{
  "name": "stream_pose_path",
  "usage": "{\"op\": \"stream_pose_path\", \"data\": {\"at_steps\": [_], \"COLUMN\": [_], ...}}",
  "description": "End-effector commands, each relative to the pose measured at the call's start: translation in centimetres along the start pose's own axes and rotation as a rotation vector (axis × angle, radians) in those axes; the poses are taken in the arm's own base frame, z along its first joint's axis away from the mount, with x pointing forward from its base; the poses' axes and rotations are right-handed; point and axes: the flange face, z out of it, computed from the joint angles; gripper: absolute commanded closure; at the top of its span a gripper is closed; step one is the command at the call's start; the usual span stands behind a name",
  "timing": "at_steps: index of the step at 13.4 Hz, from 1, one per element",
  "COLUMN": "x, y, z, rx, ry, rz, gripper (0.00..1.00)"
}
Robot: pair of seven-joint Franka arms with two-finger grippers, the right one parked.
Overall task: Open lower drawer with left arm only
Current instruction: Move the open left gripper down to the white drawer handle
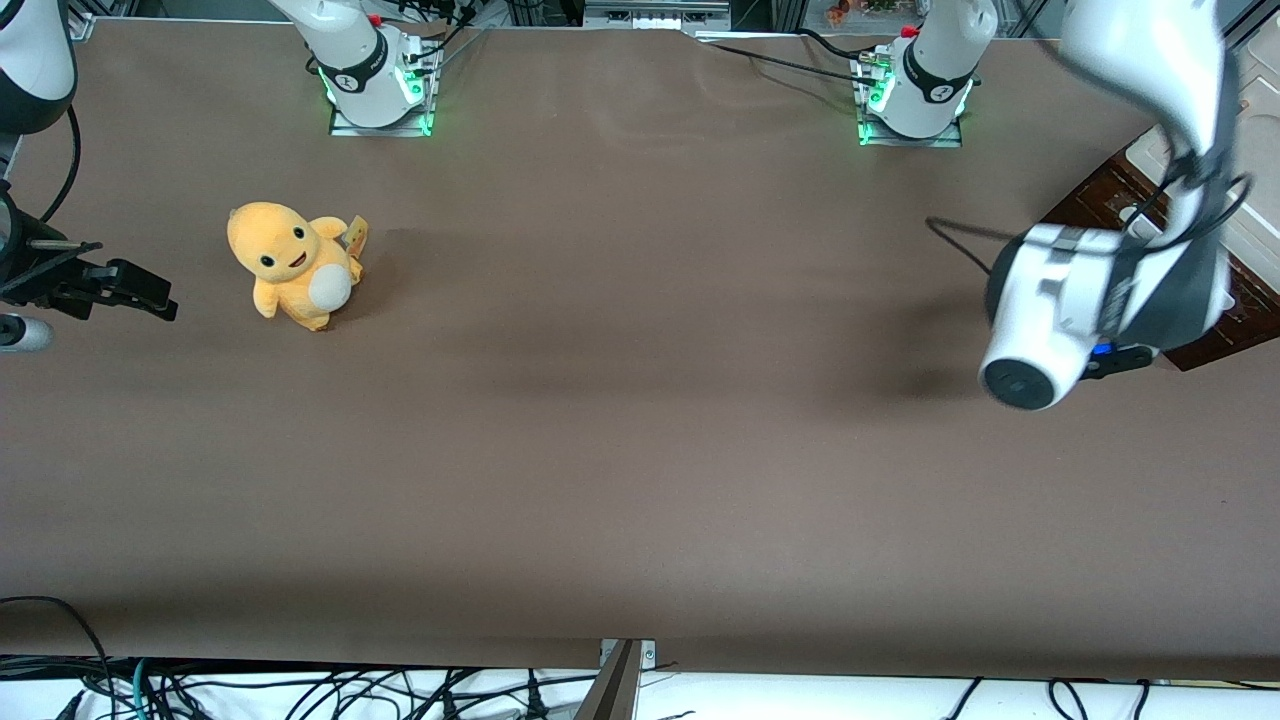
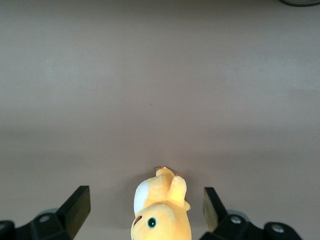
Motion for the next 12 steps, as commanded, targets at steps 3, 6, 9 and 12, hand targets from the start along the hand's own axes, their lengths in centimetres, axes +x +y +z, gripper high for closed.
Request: {"op": "stream_pose_path", "data": {"at_steps": [3, 6, 9, 12], "x": [3.8, 6.6, 7.6, 8.1], "y": [3.2, 2.2, 2.4, 4.1], "z": [7.1, 11.7, 15.6, 16.9], "rx": [0.258, 0.291, 0.339, 0.367], "ry": [-0.032, -0.044, -0.037, -0.029], "rz": [-0.139, -0.182, -0.233, -0.234], "gripper": [0.0, 0.0, 0.0, 0.03]}}
